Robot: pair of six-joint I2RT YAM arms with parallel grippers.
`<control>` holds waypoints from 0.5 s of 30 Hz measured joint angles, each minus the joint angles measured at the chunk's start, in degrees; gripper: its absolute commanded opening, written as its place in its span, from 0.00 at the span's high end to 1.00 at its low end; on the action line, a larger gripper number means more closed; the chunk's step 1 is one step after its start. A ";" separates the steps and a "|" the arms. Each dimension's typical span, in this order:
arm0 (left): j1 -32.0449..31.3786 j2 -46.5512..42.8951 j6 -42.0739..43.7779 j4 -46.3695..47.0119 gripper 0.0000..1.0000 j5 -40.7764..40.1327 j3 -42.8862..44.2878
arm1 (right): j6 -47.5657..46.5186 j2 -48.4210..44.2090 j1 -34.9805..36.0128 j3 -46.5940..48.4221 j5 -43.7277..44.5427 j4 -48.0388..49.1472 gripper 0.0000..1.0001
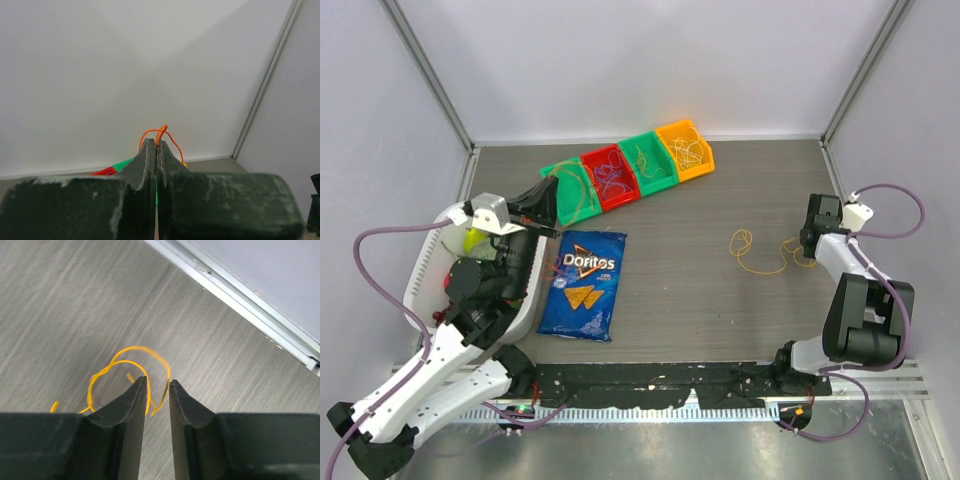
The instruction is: Untangle the cables
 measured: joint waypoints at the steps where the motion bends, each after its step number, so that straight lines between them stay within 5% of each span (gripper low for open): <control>1: 0.00 0.42 -0.42 -0.22 1.00 0.76 0.02 | -0.79 -0.81 0.37 0.15 -2.14 0.00 0.52; 5: -0.02 1.86 -2.78 -1.27 1.00 4.20 0.72 | -3.74 -4.72 3.93 0.52 -7.37 0.09 0.29; 10: -0.02 3.93 -4.83 -2.60 1.00 8.90 2.34 | -9.42 -15.08 17.03 0.96 -13.44 1.29 0.28; 15: -0.02 5.88 -6.49 -4.50 1.00 12.26 3.78 | -15.74 -20.22 27.26 1.36 -29.51 7.17 0.27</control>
